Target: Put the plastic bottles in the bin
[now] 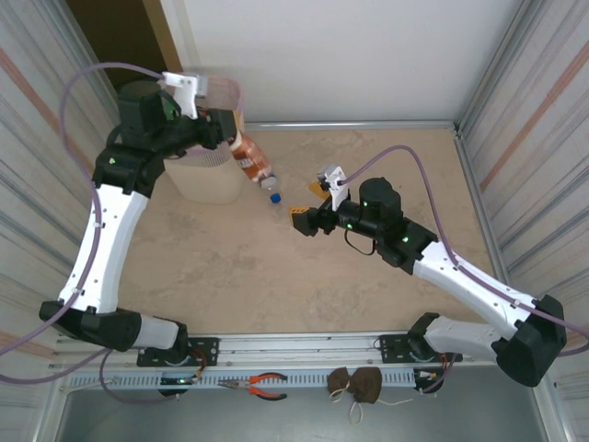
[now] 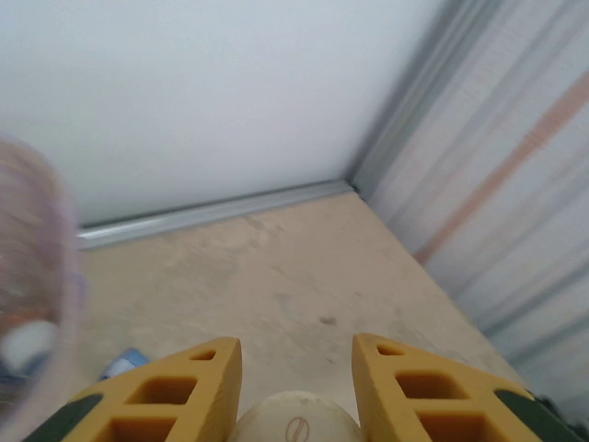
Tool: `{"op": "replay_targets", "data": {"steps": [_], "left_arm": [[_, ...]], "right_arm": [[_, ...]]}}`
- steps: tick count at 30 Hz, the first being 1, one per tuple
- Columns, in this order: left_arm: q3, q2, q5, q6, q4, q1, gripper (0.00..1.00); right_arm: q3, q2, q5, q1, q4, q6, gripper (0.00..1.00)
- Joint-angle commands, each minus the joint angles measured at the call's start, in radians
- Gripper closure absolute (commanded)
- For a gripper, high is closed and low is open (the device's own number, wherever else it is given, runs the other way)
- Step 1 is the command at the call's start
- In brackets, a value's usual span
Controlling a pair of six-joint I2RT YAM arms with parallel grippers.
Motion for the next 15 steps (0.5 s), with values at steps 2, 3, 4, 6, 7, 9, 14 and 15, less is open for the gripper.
{"op": "replay_targets", "data": {"steps": [2,3,4,6,7,9,14,15], "left_arm": [[0.131,0.06,-0.068,0.141,-0.055,0.086,0.82],[0.157,0.076,-0.08,0.157,-0.052,0.106,0.82],[0.179,0.088,-0.095,0.173,-0.048,0.12,0.82],[0.226,0.117,-0.13,0.211,-0.036,0.145,0.82],[0.244,0.128,-0.149,0.231,-0.031,0.152,0.82],[0.286,0.162,-0.196,0.282,-0.026,0.165,0.82],[0.34,0.218,-0.282,0.388,0.011,0.194,0.83],[0.351,0.232,-0.3,0.411,0.013,0.197,0.83]], "right_arm": [[0.029,-0.035,0.04,0.007,-0.037,0.004,0.16],[0.029,-0.039,0.043,0.006,-0.039,0.004,0.16],[0.029,-0.041,0.045,0.006,-0.039,0.004,0.16],[0.032,-0.043,0.048,0.006,-0.044,0.005,0.16],[0.03,-0.044,0.048,0.007,-0.044,0.004,0.16],[0.031,-0.046,0.051,0.006,-0.049,0.006,0.15],[0.03,-0.054,0.059,0.007,-0.055,0.007,0.15],[0.028,-0.056,0.06,0.006,-0.055,0.007,0.15]]}}
